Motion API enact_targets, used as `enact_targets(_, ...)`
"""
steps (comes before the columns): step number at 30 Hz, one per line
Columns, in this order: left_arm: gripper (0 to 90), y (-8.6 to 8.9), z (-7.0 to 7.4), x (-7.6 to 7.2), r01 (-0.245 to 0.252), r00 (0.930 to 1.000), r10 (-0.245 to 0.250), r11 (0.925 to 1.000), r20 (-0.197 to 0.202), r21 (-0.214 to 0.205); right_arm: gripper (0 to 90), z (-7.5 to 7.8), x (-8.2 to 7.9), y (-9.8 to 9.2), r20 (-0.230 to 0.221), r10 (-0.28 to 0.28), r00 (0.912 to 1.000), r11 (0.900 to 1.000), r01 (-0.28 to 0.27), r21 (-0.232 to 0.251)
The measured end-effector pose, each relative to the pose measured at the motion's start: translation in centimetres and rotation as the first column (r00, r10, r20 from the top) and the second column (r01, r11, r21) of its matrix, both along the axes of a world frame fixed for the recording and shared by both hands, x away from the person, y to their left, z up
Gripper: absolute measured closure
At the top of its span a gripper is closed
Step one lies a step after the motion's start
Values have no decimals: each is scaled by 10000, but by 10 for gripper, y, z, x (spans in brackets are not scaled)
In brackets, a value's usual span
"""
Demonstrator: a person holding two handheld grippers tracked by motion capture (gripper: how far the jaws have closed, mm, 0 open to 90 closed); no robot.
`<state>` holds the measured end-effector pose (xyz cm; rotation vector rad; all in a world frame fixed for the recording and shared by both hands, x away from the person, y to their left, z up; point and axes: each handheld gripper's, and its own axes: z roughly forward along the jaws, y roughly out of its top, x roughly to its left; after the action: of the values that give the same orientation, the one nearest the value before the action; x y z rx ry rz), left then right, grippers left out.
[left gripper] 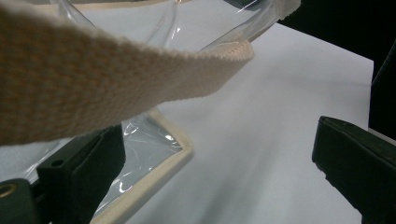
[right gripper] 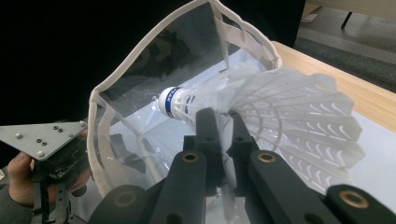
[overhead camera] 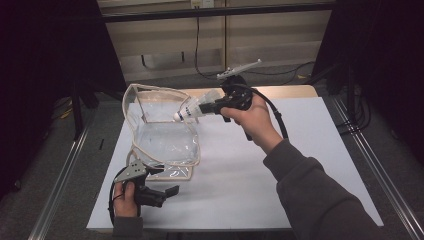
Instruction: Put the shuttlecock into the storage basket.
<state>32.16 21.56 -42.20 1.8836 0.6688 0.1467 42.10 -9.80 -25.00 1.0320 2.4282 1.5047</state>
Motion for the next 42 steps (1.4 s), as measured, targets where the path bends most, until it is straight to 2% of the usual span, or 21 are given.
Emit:
enact_targets(30, 29, 4, -1, -2, -27, 10000, 26, 10000, -75, -33, 876, 1, 3, 26, 65, 276, 9996, 9995, -275, -163)
enact_targets(42, 28, 4, -1, -3, -31, 9999, 30, 10000, -114, -25, 876, -1, 2, 44, 149, 443, 9989, 9974, -434, -574)
